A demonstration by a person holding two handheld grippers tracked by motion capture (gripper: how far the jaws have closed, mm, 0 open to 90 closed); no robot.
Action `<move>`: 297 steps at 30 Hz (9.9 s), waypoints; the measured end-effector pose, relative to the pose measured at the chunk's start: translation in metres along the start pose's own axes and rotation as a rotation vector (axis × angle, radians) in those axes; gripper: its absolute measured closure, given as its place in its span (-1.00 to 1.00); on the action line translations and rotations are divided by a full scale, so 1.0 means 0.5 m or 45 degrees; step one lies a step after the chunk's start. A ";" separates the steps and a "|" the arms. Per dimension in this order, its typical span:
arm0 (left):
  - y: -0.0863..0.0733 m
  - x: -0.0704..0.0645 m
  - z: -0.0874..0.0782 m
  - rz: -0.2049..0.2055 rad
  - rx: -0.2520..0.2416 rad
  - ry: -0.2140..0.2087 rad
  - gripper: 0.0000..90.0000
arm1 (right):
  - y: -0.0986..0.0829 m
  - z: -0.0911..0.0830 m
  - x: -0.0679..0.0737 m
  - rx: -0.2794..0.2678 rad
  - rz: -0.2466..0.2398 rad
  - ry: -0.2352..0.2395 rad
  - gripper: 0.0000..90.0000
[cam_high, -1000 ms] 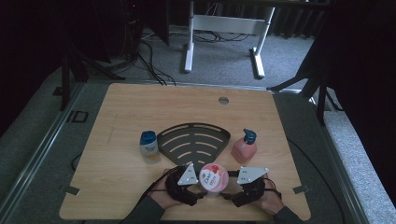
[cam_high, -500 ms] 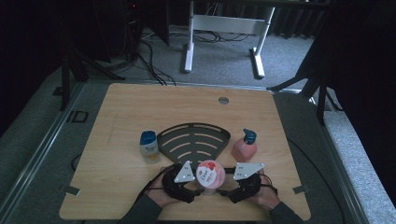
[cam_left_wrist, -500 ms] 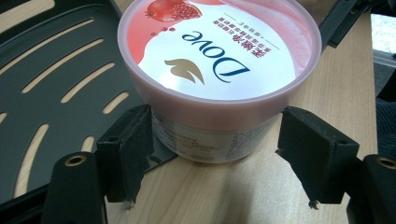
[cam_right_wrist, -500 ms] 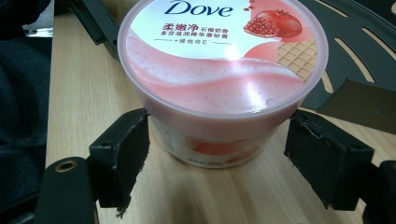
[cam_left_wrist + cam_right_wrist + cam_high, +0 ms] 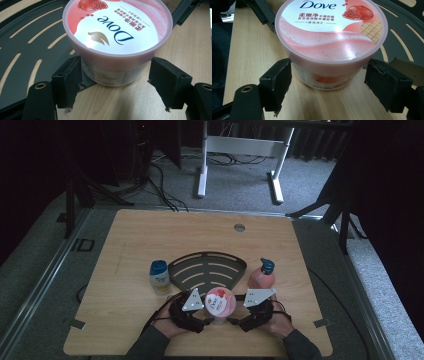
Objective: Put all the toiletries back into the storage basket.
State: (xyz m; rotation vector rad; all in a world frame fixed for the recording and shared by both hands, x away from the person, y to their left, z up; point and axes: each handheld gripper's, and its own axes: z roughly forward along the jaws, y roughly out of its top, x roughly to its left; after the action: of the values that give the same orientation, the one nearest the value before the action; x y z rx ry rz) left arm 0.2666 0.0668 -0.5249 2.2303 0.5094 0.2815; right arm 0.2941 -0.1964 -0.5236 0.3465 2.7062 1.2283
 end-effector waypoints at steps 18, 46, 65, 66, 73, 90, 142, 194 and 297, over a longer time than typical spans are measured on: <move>-0.008 0.032 -0.010 -0.043 0.002 0.065 -0.40 | 0.033 0.031 -0.030 0.007 -0.028 -0.003 -0.53; -0.015 0.067 -0.012 -0.141 0.001 0.200 -0.40 | 0.062 0.083 -0.071 -0.017 0.026 -0.020 -0.55; -0.014 0.075 -0.003 -0.214 0.004 0.337 -0.40 | 0.078 0.112 -0.095 -0.018 0.071 -0.039 -0.56; -0.017 0.076 -0.002 -0.223 0.006 0.343 -0.40 | 0.079 0.115 -0.097 -0.017 0.071 -0.038 -0.56; -0.025 0.073 -0.001 -0.240 0.029 0.384 -0.34 | 0.079 0.124 -0.101 -0.029 0.097 -0.028 -0.47; -0.017 0.026 -0.048 -0.177 -0.065 0.419 0.01 | 0.069 0.103 -0.092 -0.012 0.108 -0.082 -0.28; -0.038 -0.003 0.066 -0.091 0.033 0.219 1.00 | 0.060 0.100 -0.089 -0.068 0.163 -0.079 1.00; -0.038 -0.001 0.066 -0.087 0.036 0.223 1.00 | 0.166 0.222 -0.103 -0.064 0.192 -0.078 1.00; -0.080 0.014 -0.069 -0.229 -0.010 0.234 0.35 | -0.013 -0.077 -0.071 0.073 0.389 -0.403 0.33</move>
State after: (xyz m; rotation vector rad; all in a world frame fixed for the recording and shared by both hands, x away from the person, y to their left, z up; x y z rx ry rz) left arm 0.2499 0.1168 -0.5329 2.1444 0.8013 0.3954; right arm 0.3186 -0.2379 -0.5020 0.9078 2.4785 1.0542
